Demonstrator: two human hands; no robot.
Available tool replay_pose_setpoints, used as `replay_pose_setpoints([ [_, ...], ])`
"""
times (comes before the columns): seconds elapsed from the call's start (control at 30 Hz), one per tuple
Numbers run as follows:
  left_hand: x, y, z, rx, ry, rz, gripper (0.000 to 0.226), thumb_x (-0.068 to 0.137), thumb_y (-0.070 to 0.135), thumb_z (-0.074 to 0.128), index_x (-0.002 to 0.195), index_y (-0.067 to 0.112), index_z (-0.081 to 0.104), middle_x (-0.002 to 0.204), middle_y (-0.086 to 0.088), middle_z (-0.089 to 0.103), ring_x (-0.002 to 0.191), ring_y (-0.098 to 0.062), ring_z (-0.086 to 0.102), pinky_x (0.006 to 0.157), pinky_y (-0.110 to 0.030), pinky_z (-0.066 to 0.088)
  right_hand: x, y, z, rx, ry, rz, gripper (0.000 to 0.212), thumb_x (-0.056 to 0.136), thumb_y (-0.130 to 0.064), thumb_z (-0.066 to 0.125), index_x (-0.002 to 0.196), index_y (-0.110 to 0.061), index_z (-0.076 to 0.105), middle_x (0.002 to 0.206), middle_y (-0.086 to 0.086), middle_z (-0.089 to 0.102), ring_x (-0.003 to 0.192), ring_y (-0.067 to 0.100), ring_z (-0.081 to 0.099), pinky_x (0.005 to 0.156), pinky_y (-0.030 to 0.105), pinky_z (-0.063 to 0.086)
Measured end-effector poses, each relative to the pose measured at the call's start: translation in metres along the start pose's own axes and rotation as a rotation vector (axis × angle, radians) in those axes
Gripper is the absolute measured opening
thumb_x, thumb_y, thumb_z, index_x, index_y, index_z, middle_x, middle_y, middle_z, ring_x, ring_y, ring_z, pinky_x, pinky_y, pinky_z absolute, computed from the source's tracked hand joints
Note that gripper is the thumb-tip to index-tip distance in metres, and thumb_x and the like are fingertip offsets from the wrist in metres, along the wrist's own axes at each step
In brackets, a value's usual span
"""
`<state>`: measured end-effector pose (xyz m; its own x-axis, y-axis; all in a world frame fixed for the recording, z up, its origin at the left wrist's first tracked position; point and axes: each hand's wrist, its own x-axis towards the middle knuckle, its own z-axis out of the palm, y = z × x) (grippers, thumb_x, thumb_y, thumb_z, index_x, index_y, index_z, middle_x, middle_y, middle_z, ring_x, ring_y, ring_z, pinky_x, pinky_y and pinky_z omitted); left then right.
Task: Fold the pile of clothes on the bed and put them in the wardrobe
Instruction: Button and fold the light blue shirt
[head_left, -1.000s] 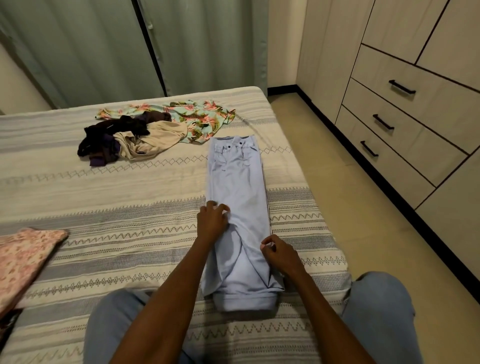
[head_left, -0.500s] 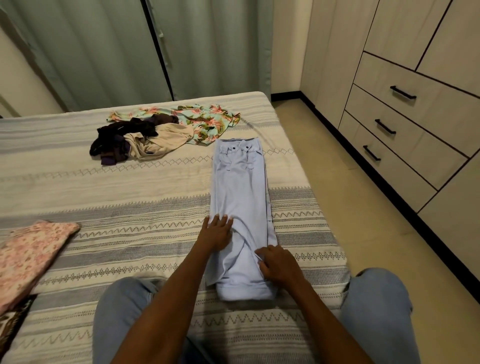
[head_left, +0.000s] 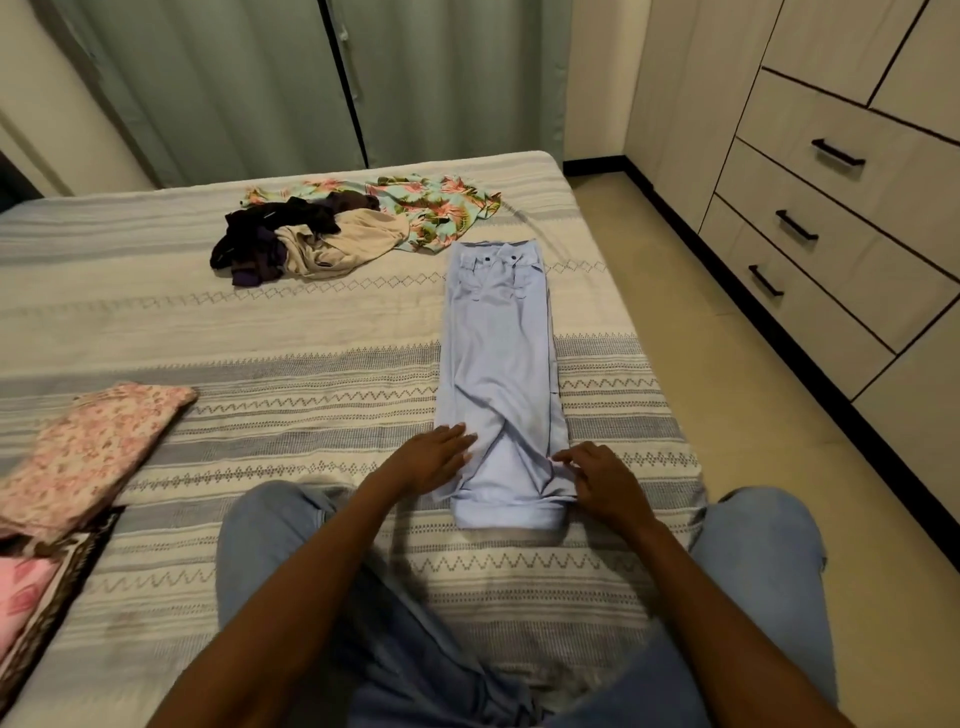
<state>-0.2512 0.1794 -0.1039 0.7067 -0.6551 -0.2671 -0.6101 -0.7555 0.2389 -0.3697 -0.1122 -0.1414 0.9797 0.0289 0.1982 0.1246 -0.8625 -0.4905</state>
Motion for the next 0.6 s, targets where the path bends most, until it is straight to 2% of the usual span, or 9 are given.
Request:
replay_pose_setpoints([
  [0.03, -0.008, -0.003, -0.003, -0.048, 0.008, -0.013, 0.057, 0.104, 0.05, 0.027, 0.151, 0.018, 0.039, 0.159, -0.014, 0.03, 0.145, -0.031, 0.033, 0.116, -0.038, 0.029, -0.002, 0.007, -0.001, -0.044, -0.013, -0.021, 0.037, 0.085, -0.029, 0.047, 0.112, -0.02, 0.07, 0.108, 0.004, 0.066, 0.092, 0.031, 0.061, 0.07, 0.037, 0.05],
  [0.07, -0.015, -0.009, -0.004, -0.056, 0.001, -0.019, 0.049, 0.103, 0.032, 0.043, 0.15, 0.018, 0.041, 0.159, -0.015, 0.03, 0.144, -0.032, 0.034, 0.114, -0.038, 0.032, -0.004, 0.013, -0.001, -0.085, -0.036, -0.024, 0.042, 0.084, -0.031, 0.045, 0.116, -0.02, 0.069, 0.112, 0.006, 0.065, 0.094, 0.034, 0.062, 0.071, 0.039, 0.052],
  [0.1, -0.021, -0.015, -0.001, -0.04, -0.011, -0.025, 0.058, 0.098, 0.022, 0.052, 0.153, 0.019, 0.035, 0.161, -0.016, 0.025, 0.146, -0.033, 0.031, 0.115, -0.041, 0.033, -0.006, 0.017, 0.0, -0.122, -0.054, -0.027, 0.047, 0.083, -0.032, 0.044, 0.123, -0.02, 0.066, 0.119, 0.007, 0.063, 0.098, 0.035, 0.062, 0.074, 0.041, 0.052],
  [0.13, -0.027, -0.02, 0.003, 0.019, -0.054, -0.048, 0.071, 0.095, 0.021, 0.057, 0.157, 0.022, 0.022, 0.164, -0.015, 0.014, 0.148, -0.034, 0.024, 0.116, -0.045, 0.031, -0.007, 0.02, 0.0, -0.157, -0.072, -0.029, 0.052, 0.083, -0.033, 0.043, 0.131, -0.022, 0.061, 0.128, 0.007, 0.06, 0.107, 0.035, 0.06, 0.079, 0.043, 0.052],
  [0.2, -0.034, -0.024, 0.015, 0.125, -0.155, -0.127, 0.089, 0.095, 0.029, 0.057, 0.158, 0.029, -0.006, 0.166, -0.011, -0.01, 0.152, -0.034, 0.007, 0.119, -0.052, 0.023, -0.011, 0.02, 0.001, -0.202, -0.097, -0.041, 0.061, 0.084, -0.035, 0.041, 0.143, -0.023, 0.051, 0.142, 0.006, 0.053, 0.125, 0.03, 0.053, 0.09, 0.044, 0.047],
  [0.27, -0.039, -0.02, 0.026, 0.129, -0.171, -0.171, 0.088, 0.098, 0.03, 0.049, 0.155, 0.032, -0.017, 0.164, -0.006, -0.02, 0.152, -0.034, 0.001, 0.119, -0.054, 0.017, -0.015, 0.019, 0.002, -0.219, -0.113, -0.07, 0.065, 0.086, -0.034, 0.038, 0.149, -0.023, 0.043, 0.149, 0.007, 0.048, 0.134, 0.027, 0.048, 0.096, 0.045, 0.044],
  [0.4, -0.049, -0.007, 0.036, 0.065, -0.12, -0.251, 0.072, 0.105, 0.034, 0.031, 0.155, 0.029, -0.02, 0.163, -0.006, -0.023, 0.153, -0.033, -0.004, 0.119, -0.055, 0.011, -0.017, 0.023, 0.005, -0.238, -0.164, -0.08, 0.066, 0.093, -0.032, 0.045, 0.157, -0.03, 0.025, 0.158, 0.005, 0.035, 0.142, 0.027, 0.039, 0.102, 0.044, 0.04],
  [0.5, -0.055, -0.007, 0.044, 0.049, -0.105, -0.333, 0.076, 0.104, 0.048, 0.031, 0.154, 0.026, -0.022, 0.163, -0.01, -0.022, 0.152, -0.034, -0.004, 0.118, -0.058, 0.009, -0.018, 0.023, 0.009, -0.229, -0.167, -0.104, 0.086, 0.09, -0.028, 0.063, 0.158, -0.038, 0.012, 0.163, 0.003, 0.026, 0.146, 0.028, 0.033, 0.105, 0.044, 0.036],
  [0.6, -0.059, 0.0, 0.043, 0.132, -0.029, -0.305, 0.077, 0.104, 0.047, 0.034, 0.154, 0.031, -0.022, 0.164, -0.01, -0.02, 0.152, -0.037, 0.004, 0.118, -0.059, 0.014, -0.014, 0.013, 0.008, -0.23, -0.18, -0.114, 0.08, 0.084, -0.024, 0.046, 0.157, -0.04, 0.016, 0.163, 0.004, 0.027, 0.144, 0.032, 0.035, 0.104, 0.047, 0.038],
])
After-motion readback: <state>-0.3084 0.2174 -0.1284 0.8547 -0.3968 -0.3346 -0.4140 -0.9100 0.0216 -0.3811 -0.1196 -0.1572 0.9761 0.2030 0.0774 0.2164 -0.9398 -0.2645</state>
